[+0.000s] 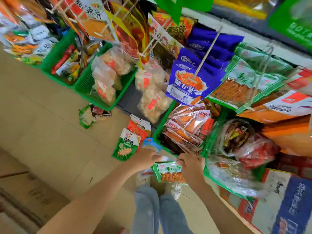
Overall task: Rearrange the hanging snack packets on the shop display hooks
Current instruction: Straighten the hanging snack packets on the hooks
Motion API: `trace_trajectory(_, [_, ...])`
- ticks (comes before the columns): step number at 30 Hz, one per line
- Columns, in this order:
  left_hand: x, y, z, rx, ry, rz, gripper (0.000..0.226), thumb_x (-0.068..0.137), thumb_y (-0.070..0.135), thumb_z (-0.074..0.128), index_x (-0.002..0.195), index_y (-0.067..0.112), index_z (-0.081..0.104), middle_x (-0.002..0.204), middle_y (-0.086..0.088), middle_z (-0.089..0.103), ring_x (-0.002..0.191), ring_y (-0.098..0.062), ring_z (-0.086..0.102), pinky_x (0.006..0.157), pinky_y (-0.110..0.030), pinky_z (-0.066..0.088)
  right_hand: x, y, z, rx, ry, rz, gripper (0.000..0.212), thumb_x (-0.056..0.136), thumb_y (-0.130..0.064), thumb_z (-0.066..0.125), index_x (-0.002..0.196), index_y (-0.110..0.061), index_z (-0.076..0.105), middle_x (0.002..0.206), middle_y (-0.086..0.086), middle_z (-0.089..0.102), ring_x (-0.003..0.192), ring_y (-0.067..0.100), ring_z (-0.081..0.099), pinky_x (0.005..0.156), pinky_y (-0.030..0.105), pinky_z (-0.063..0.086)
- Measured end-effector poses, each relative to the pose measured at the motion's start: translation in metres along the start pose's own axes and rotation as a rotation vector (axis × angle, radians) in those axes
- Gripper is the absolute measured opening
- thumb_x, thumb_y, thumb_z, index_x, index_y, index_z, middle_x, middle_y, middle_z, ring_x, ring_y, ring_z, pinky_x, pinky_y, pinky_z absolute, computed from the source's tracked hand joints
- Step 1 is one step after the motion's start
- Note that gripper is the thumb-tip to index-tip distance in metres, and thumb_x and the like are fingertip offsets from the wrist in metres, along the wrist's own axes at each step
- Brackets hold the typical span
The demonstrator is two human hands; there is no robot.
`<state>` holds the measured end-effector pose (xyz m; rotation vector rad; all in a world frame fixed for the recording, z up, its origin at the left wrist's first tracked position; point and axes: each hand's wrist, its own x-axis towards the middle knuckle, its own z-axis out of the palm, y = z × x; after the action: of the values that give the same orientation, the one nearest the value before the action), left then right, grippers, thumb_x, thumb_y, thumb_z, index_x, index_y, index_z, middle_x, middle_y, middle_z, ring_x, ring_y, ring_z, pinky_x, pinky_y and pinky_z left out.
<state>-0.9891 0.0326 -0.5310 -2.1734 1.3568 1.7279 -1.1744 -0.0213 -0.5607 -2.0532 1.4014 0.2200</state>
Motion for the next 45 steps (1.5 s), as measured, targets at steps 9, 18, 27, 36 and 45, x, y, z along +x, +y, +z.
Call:
trace_trajectory(9, [0.179,-0.149,0.096,-0.088,-0.074,-0.095,0.035,0.099,0.032,0.041,0.105,0.005,0.062,0.109,-0.018,0.062,0.101,-0.028,0.056,0.096,-0.035,0.037,0.099,0.059,0.205,-0.148,-0.208,0.09,0.022,0.088,-0.007,0.048,0.085,-0.026,0.06,0.088,0.001,0.058,0.086,0.021,0.049,0.068,0.033,0.013])
trace_trajectory(18, [0.296,-0.258,0.175,-0.109,0.058,-0.131,0.034,0.1,0.029,0.039,0.116,0.011,0.063,0.111,-0.009,0.064,0.103,-0.026,0.059,0.088,-0.032,0.044,0.163,0.09,0.348,-0.204,-0.135,-0.024,0.022,0.085,-0.002,0.052,0.098,-0.013,0.067,0.085,0.011,0.06,0.094,0.032,0.053,0.085,0.036,0.023])
trace_trajectory(27, [0.356,-0.302,0.185,-0.047,0.239,-0.15,0.032,0.099,0.022,0.036,0.128,0.013,0.045,0.107,-0.014,0.061,0.091,-0.03,0.06,0.074,-0.041,0.05,0.233,0.058,0.412,-0.41,-0.23,-0.163,0.071,0.086,-0.001,0.047,0.147,-0.014,0.012,0.15,0.01,0.015,0.135,0.029,0.019,0.106,0.039,0.03])
trace_trajectory(36, [0.363,-0.323,0.151,-0.044,0.462,-0.059,0.033,0.098,0.018,0.038,0.129,0.012,0.048,0.115,-0.012,0.058,0.1,-0.029,0.058,0.082,-0.044,0.05,0.318,0.061,0.447,-0.324,-0.196,0.203,0.036,0.09,0.001,0.05,0.126,-0.001,0.045,0.128,0.015,0.044,0.116,0.033,0.049,0.088,0.046,0.046])
trace_trajectory(45, [0.208,-0.216,0.08,0.38,0.725,0.184,0.027,0.071,0.007,0.044,0.089,0.013,0.064,0.081,-0.001,0.067,0.081,-0.021,0.066,0.099,-0.037,0.024,0.163,-0.039,0.292,-0.1,0.161,-0.502,0.027,0.058,-0.001,0.04,0.079,-0.006,0.056,0.075,0.007,0.055,0.065,0.019,0.052,0.039,0.027,0.039])
